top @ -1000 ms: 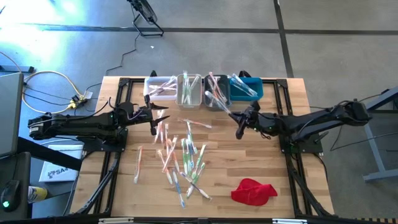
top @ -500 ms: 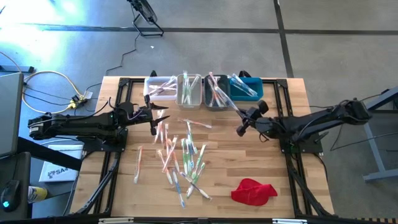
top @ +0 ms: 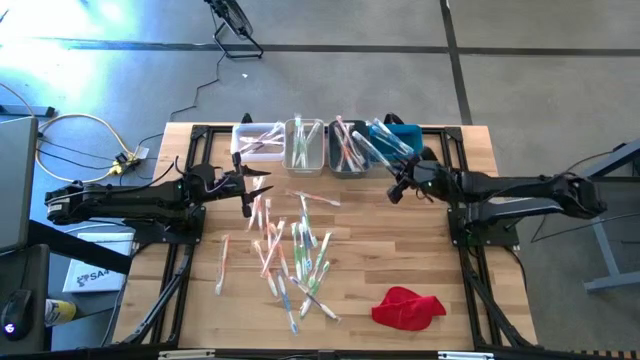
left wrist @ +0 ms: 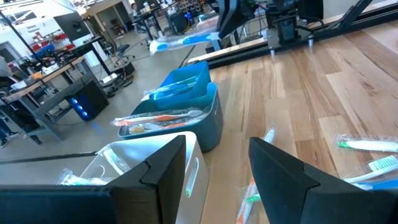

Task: Pick & Place Toothbrushes
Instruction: Put the blue toothbrush into the blue bin

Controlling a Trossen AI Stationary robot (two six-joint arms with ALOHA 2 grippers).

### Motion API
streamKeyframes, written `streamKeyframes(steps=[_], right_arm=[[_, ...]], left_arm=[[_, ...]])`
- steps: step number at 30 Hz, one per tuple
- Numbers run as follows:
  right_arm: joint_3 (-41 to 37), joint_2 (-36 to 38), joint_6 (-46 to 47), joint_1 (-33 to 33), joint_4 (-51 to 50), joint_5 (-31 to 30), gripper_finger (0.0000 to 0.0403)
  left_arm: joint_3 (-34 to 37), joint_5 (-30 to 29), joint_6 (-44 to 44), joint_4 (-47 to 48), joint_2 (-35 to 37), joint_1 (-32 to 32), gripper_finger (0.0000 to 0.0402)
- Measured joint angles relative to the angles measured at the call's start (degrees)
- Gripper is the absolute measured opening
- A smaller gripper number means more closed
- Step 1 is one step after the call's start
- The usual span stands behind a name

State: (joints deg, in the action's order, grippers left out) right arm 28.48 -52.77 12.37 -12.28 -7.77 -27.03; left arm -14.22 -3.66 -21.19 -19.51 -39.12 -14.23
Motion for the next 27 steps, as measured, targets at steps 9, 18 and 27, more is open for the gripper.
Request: streamKeyframes(steps=[9,18,27], right_arm=[[15.18,-0.02,-2.29,-7.09,-24.77,5.5,0.0015],[26.85,-4.19,-3.79,-16.28,-45.2,17.06,0.0015],[27.2,-13.68,-13.24,-25.95,-49.07,22.71,0.0015]], left_arm=[[0.0,0.0,0.0,0.01,0.01,0.01,0.0171],[0.0,0.0,0.0,0.0,-0.01,-0.01,0.0171],[0.0,0.0,-0.06,-0.02,-0.01,-0.01,0.0171]])
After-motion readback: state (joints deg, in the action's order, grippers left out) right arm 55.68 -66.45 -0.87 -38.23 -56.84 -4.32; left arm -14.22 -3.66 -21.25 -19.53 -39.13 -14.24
